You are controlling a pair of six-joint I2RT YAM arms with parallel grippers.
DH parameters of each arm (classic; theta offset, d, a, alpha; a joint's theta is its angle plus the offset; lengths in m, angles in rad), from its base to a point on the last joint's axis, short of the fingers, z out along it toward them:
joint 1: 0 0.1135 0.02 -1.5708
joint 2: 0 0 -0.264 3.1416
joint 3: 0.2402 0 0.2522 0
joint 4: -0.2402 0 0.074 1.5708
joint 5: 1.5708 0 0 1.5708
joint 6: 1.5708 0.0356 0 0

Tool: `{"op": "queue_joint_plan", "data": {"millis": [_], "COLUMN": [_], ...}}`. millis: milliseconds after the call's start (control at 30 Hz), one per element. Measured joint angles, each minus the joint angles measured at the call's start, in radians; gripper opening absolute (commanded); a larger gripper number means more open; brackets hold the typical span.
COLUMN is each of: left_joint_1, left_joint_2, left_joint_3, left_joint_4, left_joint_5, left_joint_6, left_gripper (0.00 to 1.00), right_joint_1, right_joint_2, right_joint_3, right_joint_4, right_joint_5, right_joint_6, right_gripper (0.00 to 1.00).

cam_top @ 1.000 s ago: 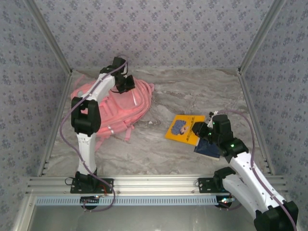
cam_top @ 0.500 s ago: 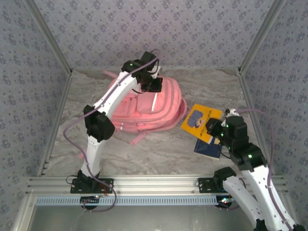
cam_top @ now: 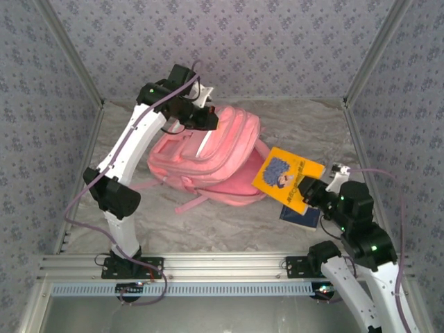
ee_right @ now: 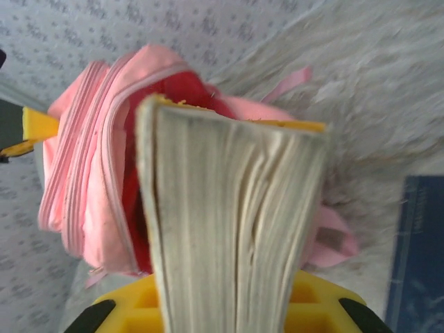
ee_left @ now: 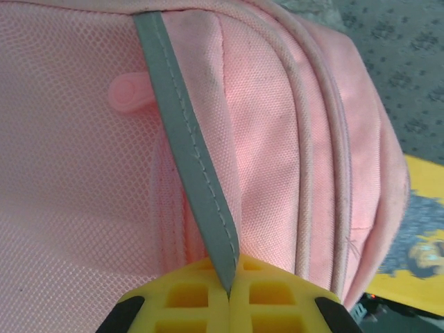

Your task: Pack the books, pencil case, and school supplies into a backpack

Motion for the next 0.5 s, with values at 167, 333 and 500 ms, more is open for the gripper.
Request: {"op": "queue_joint_plan", "data": {"millis": [167,333,500], "left_joint_1": [0.015,0.047,0.073], "left_joint_2": [-0.001,-0.022,-0.055], "left_joint_3": [-0.008,-0.056,-0.088], "left_joint_4": [0.002,0.026,0.049], "left_joint_5": [0.113,0.203,0.261], "left_joint_6": [0.015,0.014,0.010], "left_gripper": [0.00,0.00,0.00], "right_joint_1": [0.000,0.000,0.021], "right_joint_2": [0.014,0.071,0.174], "right_joint_3": [-0.155,-0.233,-0.238], "right_joint_4": [0.165,0.371,0.564], "right_joint_5": [-0.110,-0.174,-0.186], "right_joint_6": [0.119,0.240,0.312], "right_gripper": [0.00,0.00,0.00]}}
